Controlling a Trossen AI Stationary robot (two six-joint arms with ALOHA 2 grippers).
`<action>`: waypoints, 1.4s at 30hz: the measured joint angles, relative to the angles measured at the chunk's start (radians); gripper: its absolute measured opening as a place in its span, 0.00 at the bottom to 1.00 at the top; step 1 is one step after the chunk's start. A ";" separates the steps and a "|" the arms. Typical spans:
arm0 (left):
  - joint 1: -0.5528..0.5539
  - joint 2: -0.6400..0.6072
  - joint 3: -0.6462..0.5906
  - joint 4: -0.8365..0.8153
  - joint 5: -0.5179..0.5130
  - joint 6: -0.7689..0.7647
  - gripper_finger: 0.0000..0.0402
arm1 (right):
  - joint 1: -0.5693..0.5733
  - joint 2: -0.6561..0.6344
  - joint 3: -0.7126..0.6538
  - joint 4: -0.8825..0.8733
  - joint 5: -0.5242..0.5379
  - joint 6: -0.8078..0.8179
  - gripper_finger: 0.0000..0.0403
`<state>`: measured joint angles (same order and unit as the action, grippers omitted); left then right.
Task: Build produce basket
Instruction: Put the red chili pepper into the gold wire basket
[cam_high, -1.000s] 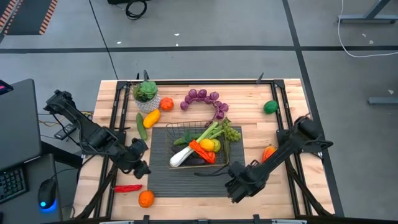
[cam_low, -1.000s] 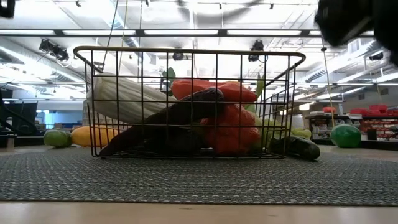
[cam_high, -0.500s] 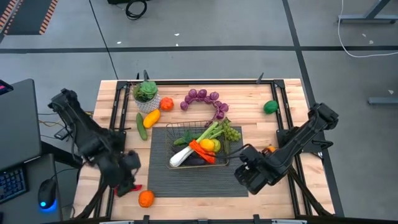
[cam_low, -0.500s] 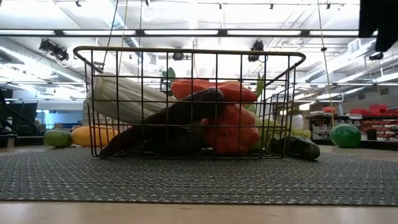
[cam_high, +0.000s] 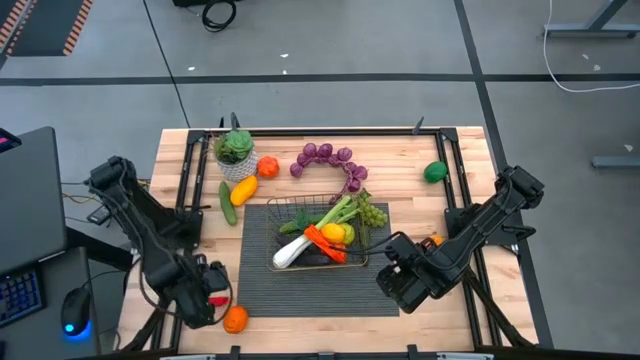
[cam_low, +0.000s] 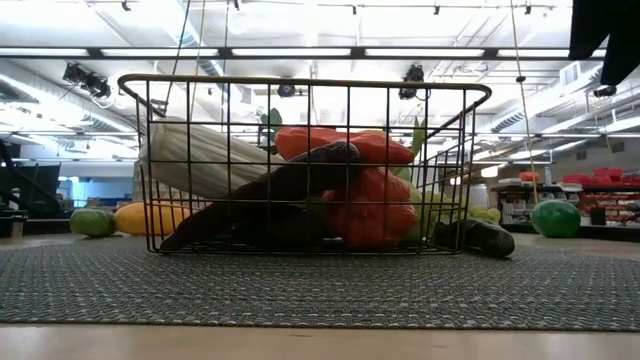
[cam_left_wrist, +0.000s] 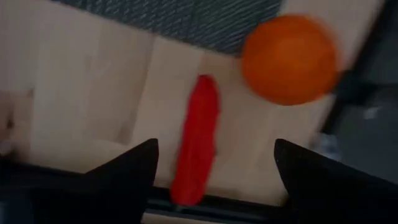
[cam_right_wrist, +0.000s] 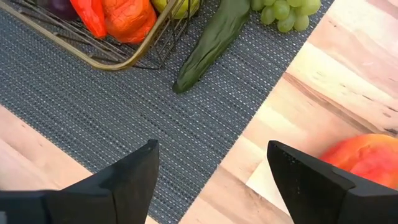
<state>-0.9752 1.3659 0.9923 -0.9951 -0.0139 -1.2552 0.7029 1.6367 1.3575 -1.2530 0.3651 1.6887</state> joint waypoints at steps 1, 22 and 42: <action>-0.005 0.017 -0.013 0.000 0.003 0.007 0.83 | 0.000 0.000 0.000 0.003 0.000 -0.005 0.75; -0.050 0.226 -0.185 0.287 0.169 -0.031 0.71 | 0.003 0.000 0.001 0.012 -0.106 -0.061 0.75; 0.085 0.153 -0.057 0.166 0.259 -0.042 0.22 | 0.003 -0.002 0.001 0.018 -0.135 -0.095 0.75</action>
<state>-0.8903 1.5186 0.9354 -0.8294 0.2453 -1.2968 0.7059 1.6352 1.3586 -1.2346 0.2296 1.5940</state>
